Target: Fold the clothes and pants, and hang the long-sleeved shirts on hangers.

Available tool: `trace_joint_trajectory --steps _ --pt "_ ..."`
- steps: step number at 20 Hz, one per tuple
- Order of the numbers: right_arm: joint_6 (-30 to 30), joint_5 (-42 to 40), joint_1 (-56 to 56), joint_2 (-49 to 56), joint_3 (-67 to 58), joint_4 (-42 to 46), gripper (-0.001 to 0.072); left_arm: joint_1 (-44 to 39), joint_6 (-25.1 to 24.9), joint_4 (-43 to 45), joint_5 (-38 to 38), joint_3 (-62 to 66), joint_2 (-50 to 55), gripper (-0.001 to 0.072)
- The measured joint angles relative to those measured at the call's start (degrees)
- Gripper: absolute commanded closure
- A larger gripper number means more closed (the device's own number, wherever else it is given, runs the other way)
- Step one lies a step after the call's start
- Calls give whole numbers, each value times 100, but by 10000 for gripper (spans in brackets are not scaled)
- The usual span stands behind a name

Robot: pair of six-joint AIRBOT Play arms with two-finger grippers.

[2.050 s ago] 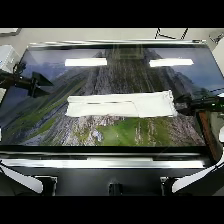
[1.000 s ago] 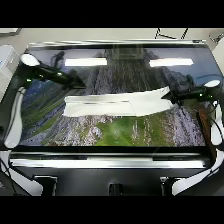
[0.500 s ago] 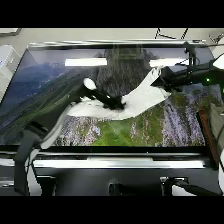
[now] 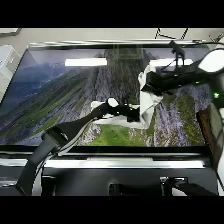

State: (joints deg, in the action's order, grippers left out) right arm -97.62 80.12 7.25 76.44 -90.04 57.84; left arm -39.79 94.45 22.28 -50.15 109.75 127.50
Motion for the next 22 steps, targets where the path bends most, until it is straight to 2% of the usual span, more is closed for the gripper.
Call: trace_joint_trajectory --steps 3,7,8,9,10,13,16,19,22 --pt "-24 -413 400 555 0 -92 662 765 201 1379 -643 0 -455 690" --pt "15 -1154 1071 1539 0 -811 660 2107 249 3442 -1805 0 -1532 688" --pt "39 -1368 1259 1832 0 -1049 637 2430 195 3779 -2046 0 -1851 688" --pt "52 -1563 1427 2116 0 -1270 378 2710 153 4030 -2208 0 -2144 688" --pt "59 -1762 1596 2420 0 -1550 1 2973 109 4247 -2347 2 -2446 687" --pt "210 -1993 1838 3082 0 -2339 4 3488 -76 4599 -2608 2 -3174 687" --pt "426 -1685 1460 3141 0 -2496 4 3814 -330 4942 -2863 2 -3703 686" --pt "509 -1054 595 2712 -4 -1878 7 4054 -564 5108 -3034 2 -4026 686" --pt "501 -273 -372 2282 83 -802 26 4188 -717 5171 -3235 2 -4168 686"
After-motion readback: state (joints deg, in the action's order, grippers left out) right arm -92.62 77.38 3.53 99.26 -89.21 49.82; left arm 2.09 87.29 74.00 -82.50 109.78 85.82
